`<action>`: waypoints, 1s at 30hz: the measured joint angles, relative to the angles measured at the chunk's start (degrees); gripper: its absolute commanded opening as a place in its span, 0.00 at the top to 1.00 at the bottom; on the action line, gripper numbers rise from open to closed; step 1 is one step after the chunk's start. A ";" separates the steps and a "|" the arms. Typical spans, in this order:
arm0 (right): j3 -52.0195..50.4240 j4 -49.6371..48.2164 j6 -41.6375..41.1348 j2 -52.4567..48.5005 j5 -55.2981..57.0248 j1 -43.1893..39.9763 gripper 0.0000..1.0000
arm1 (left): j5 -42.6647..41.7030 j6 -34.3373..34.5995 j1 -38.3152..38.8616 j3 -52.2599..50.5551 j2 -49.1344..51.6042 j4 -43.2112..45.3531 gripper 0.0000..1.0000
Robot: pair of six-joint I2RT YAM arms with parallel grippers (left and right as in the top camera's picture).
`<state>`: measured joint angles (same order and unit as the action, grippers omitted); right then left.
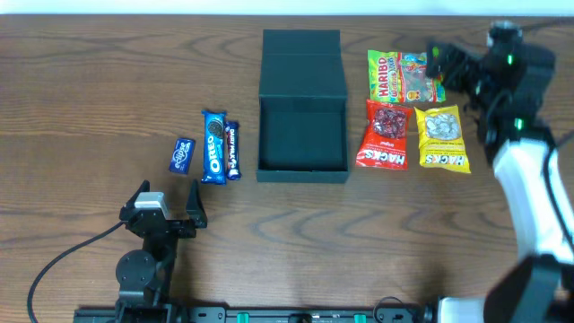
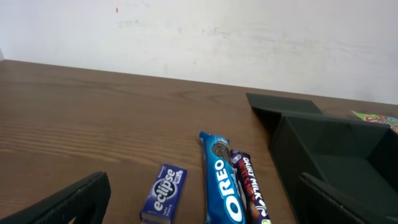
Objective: Pack container
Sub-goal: 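Reach right gripper to the green Haribo bag and grasp it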
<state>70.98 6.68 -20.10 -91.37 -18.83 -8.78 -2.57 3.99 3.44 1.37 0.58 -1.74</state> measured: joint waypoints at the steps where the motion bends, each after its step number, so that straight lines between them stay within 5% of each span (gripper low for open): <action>1: 3.65 1.97 1.49 -2.89 0.66 0.00 0.01 | 0.00 0.02 0.00 0.00 0.00 0.02 0.05; 12: 27.10 14.97 16.57 -25.57 10.45 2.99 0.01 | 0.00 0.00 0.00 0.00 0.00 0.02 0.05; 30: 29.31 18.75 22.73 -41.92 16.96 7.19 0.01 | 0.00 0.00 0.00 0.00 0.00 0.00 0.05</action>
<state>100.29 25.43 2.63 -133.29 -1.87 -1.58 -2.57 3.99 3.44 1.37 0.58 -1.74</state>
